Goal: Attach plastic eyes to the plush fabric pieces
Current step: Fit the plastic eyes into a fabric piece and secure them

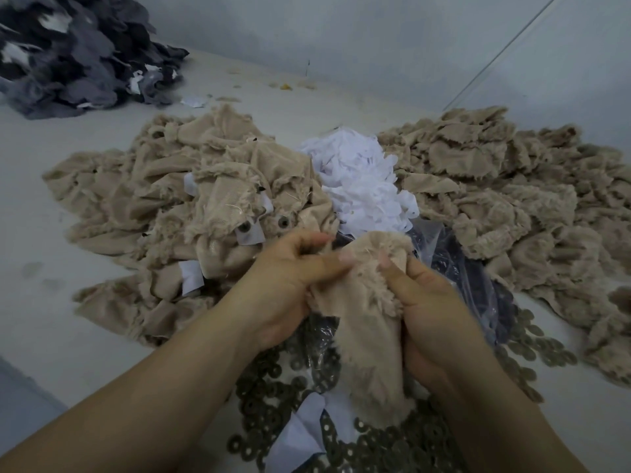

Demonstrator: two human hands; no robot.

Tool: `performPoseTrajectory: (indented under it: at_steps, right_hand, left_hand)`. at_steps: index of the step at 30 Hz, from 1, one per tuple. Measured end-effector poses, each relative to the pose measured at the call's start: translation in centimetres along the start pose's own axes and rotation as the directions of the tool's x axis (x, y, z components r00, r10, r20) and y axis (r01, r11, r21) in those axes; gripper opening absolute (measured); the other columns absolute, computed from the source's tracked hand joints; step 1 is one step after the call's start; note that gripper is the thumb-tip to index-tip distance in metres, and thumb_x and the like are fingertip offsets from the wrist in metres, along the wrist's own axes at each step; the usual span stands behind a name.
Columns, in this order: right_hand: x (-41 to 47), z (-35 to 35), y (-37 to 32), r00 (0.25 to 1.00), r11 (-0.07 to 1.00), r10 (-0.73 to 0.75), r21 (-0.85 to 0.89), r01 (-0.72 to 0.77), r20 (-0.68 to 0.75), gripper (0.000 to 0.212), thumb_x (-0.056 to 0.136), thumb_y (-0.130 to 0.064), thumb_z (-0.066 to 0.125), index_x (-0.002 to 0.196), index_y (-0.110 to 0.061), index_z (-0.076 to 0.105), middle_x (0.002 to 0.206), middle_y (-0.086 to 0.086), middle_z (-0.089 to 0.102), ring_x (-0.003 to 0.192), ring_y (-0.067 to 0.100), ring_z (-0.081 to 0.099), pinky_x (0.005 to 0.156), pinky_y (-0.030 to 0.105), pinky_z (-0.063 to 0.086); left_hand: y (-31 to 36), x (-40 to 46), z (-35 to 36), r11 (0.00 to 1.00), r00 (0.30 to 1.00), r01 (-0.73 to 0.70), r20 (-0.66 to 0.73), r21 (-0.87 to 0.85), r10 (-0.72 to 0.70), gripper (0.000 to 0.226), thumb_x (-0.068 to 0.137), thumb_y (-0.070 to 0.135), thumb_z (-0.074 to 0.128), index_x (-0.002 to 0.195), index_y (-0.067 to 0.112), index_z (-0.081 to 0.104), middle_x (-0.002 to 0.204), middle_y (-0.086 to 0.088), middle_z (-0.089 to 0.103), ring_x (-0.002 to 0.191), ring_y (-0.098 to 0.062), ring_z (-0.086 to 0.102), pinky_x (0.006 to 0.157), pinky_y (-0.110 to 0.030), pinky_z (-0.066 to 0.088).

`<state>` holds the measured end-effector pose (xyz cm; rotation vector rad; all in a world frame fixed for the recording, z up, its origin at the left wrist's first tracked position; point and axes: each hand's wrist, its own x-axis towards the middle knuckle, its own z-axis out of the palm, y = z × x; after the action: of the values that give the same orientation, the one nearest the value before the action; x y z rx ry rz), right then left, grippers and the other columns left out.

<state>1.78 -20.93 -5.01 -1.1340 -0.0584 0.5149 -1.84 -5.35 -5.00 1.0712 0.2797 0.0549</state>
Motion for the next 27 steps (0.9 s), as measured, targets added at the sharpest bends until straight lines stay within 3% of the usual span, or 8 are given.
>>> performPoseTrajectory:
  at_steps: [3,5,8,11,15,20,24,27]
  right_hand:
    - [0.1,-0.1,0.0,1.0,1.0,0.008,0.0,-0.008,-0.027,0.025,0.084,-0.026,0.063,0.093,-0.007,0.078,0.102,0.02,0.076,0.09,0.031,0.076,0.065,0.034,0.061]
    - [0.2,-0.5,-0.1,0.999,1.0,0.019,-0.02,-0.02,-0.051,0.024,0.091,-0.023,0.061,0.093,-0.006,0.077,0.101,0.021,0.075,0.088,0.032,0.075,0.065,0.036,0.061]
    - [0.1,-0.5,-0.4,0.998,0.994,0.053,-0.093,-0.057,-0.041,0.027,0.09,-0.022,0.062,0.106,-0.003,0.073,0.104,0.022,0.075,0.093,0.034,0.074,0.07,0.038,0.063]
    - [0.1,-0.5,-0.4,0.995,0.992,0.096,-0.077,-0.098,-0.023,0.028,0.097,-0.019,0.058,0.113,0.0,0.07,0.11,0.026,0.072,0.105,0.041,0.069,0.089,0.048,0.059]
    - [0.2,-0.9,-1.0,0.973,0.974,0.226,0.035,-0.225,-0.037,0.037,0.099,-0.024,0.054,0.118,0.005,0.067,0.116,0.029,0.069,0.113,0.044,0.065,0.1,0.055,0.05]
    - [0.3,-1.1,-2.0,0.95,0.88,0.312,0.368,-0.3,0.028,0.022,0.076,-0.018,0.076,0.085,0.001,0.068,0.068,0.01,0.07,0.054,0.016,0.065,0.053,0.025,0.057]
    - [1.1,-1.3,-2.0,0.942,0.721,0.337,0.645,-0.254,-0.005,0.036,0.1,-0.013,0.05,0.127,0.008,0.06,0.12,0.025,0.068,0.099,0.028,0.071,0.058,0.029,0.062]
    - [0.9,-0.9,-1.2,0.923,0.753,0.383,0.569,-0.329,0.026,0.044,0.103,-0.027,0.043,0.122,0.009,0.059,0.112,0.025,0.071,0.09,0.033,0.075,0.069,0.038,0.064]
  left_hand:
    - [-0.3,-0.4,-0.2,0.999,1.0,-0.006,0.023,0.043,0.005,0.068,0.059,-0.005,0.08,0.12,0.016,0.061,0.111,-0.025,0.067,0.089,-0.034,0.071,0.069,-0.04,0.061]
    - [-0.1,-0.6,-0.2,0.942,0.994,-0.1,0.002,0.321,0.105,0.062,0.067,-0.01,0.079,0.115,0.026,0.063,0.112,-0.019,0.067,0.093,-0.034,0.07,0.078,-0.046,0.061]
    - [0.1,-0.8,-0.4,0.442,0.887,-0.368,0.166,0.818,0.431,0.053,0.074,0.006,0.076,0.116,0.036,0.062,0.115,0.002,0.053,0.099,-0.022,0.06,0.083,-0.03,0.055]
    - [0.9,-1.1,0.0,0.115,0.707,-0.651,0.544,0.75,0.452,0.045,0.075,0.007,0.074,0.117,0.024,0.069,0.122,-0.001,0.047,0.113,-0.022,0.048,0.095,-0.032,0.044]
    - [1.7,-0.8,0.1,0.112,0.679,-0.703,0.615,0.703,0.4,0.021,0.075,-0.001,0.075,0.093,0.01,0.078,0.101,-0.002,0.068,0.104,-0.021,0.057,0.092,-0.038,0.045]
    - [2.3,-0.5,-0.3,0.257,0.779,-0.571,0.416,0.78,0.468,0.007,0.079,-0.002,0.073,0.078,-0.001,0.066,0.087,-0.011,0.065,0.086,-0.026,0.061,0.077,-0.043,0.049]
    - [2.5,-0.6,0.0,0.377,0.773,-0.543,0.27,0.751,0.574,0.025,0.083,0.016,0.073,0.072,0.003,0.055,0.074,-0.008,0.059,0.071,-0.025,0.06,0.063,-0.039,0.051]
    - [2.4,-0.5,0.6,0.509,0.834,-0.473,0.179,0.719,0.523,0.024,0.087,0.012,0.071,0.075,0.003,0.054,0.059,-0.005,0.049,0.05,-0.015,0.046,0.048,-0.027,0.041]
